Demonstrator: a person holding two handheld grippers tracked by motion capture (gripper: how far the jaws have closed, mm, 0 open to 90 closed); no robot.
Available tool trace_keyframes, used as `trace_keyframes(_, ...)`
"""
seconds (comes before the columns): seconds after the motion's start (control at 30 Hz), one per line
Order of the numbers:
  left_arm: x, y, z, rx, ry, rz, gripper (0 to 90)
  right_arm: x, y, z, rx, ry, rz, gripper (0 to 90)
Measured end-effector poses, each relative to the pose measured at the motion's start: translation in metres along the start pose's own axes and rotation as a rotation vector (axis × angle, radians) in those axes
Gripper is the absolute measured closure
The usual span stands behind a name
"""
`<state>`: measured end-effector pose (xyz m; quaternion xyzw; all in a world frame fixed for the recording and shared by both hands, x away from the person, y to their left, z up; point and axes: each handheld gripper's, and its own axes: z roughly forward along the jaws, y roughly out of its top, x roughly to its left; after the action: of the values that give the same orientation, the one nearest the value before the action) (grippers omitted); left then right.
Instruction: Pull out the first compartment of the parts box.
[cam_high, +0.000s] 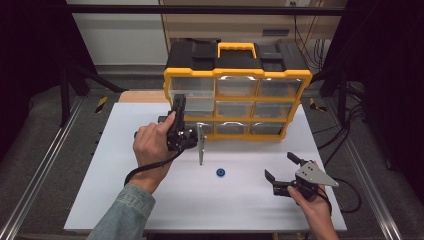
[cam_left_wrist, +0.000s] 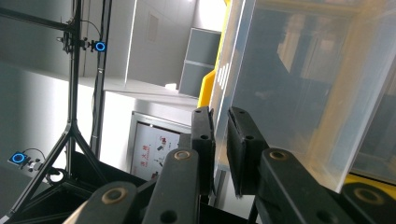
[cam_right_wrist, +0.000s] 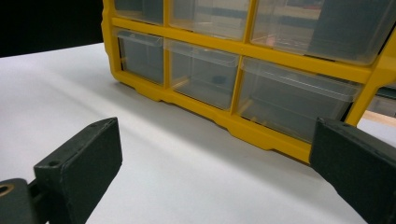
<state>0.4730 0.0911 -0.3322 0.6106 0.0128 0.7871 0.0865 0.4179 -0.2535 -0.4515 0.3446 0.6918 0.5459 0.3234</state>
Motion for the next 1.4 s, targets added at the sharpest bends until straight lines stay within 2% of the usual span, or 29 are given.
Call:
trace_keyframes(0.8, 0.002, 0.001, -0.004, 0.002, -0.004, -0.016, 80.5, 0.0, 0.0, 0.001, 0.004, 0.004, 0.003, 3.1)
trace_keyframes(0.93, 0.001, 0.001, -0.006, -0.002, -0.005, -0.03, 80.4, 0.0, 0.0, 0.001, 0.003, 0.003, 0.001, 3.1)
trace_keyframes(1.4, 0.003, 0.001, -0.011, -0.006, -0.009, -0.024, 80.2, -0.001, 0.0, 0.0, 0.001, 0.002, 0.004, 3.2)
